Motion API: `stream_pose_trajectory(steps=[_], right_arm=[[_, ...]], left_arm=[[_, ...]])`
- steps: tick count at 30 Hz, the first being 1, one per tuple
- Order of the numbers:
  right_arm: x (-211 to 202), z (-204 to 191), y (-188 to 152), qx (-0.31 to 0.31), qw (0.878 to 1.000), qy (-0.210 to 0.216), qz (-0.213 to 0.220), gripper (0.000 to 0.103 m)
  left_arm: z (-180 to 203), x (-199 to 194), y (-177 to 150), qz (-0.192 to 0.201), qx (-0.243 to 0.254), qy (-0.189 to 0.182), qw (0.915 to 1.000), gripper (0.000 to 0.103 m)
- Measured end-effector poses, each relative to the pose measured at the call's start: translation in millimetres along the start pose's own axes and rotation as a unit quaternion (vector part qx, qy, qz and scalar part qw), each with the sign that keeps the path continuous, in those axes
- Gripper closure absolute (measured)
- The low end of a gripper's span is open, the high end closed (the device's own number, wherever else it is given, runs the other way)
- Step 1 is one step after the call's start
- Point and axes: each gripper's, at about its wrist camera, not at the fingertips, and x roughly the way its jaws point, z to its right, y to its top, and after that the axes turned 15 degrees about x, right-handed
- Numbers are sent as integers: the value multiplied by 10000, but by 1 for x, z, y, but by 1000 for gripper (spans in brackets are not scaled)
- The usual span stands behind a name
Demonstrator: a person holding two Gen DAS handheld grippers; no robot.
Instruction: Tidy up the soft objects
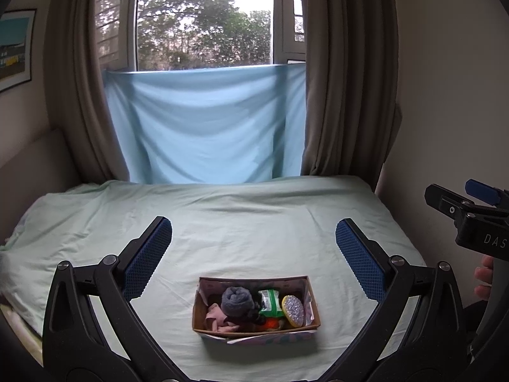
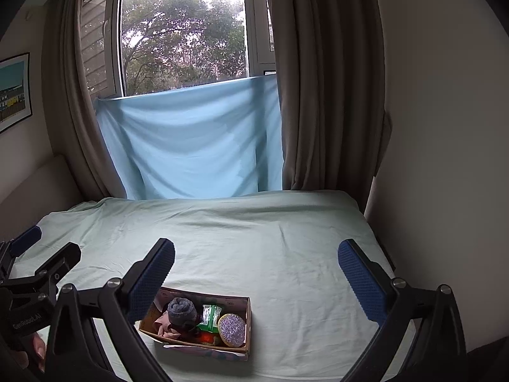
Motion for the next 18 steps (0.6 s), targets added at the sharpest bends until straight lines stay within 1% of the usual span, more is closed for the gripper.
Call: stream_pose_trajectory(steps=[15, 18], right_arm=[[-4, -1, 0, 35, 9999, -108, 6, 1], [-3, -1, 1, 1, 9999, -118, 1, 1]], left_arm=[[1, 0, -3, -21, 20, 25, 10000, 0], [0, 2, -3, -63, -33, -55, 10000, 0]])
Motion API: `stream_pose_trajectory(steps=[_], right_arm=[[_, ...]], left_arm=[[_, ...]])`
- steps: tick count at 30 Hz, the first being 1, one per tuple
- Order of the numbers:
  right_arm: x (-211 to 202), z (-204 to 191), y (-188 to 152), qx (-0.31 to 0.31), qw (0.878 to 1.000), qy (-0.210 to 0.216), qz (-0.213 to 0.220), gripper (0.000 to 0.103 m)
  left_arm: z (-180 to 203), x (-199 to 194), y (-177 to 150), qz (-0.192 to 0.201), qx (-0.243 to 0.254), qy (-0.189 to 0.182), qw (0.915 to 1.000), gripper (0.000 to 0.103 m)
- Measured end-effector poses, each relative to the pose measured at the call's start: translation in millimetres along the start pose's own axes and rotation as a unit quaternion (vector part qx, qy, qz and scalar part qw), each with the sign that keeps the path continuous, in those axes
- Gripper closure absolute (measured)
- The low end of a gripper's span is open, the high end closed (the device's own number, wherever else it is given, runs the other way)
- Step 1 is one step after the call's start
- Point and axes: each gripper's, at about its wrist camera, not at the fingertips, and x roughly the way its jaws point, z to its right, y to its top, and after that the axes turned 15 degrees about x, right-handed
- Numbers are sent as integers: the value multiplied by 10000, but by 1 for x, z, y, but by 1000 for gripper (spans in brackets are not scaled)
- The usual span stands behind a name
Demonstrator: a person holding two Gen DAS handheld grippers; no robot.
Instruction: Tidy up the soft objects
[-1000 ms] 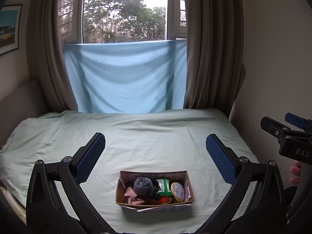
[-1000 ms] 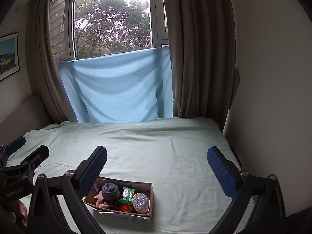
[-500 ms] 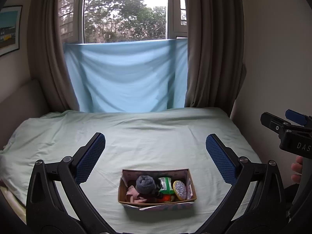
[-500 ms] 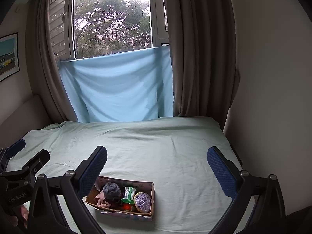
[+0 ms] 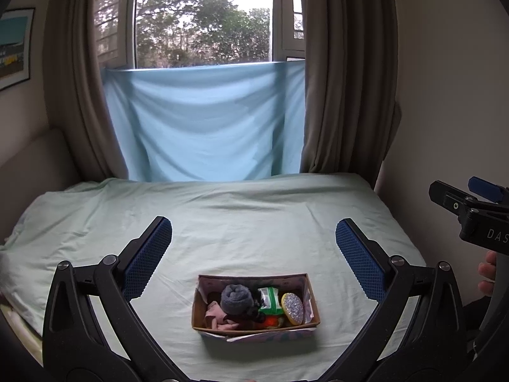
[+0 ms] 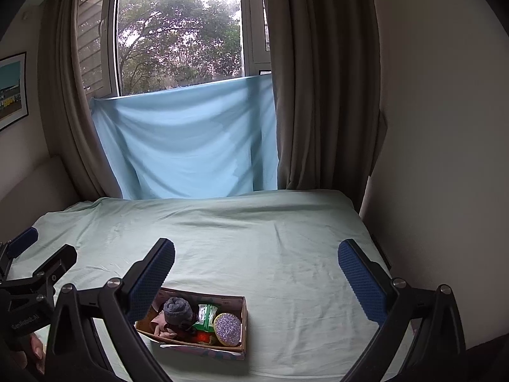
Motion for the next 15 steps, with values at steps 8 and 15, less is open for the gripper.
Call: stream_pose_trajectory(steps=[8, 15], right_arm=[[6, -6, 1, -49, 9999, -37, -95, 1], [23, -8, 1, -124, 9994, -153, -291, 1]], left_arm=[[-3, 6, 2, -66, -6, 19, 10000, 0], [5, 29, 0, -286, 143, -105, 9994, 0]])
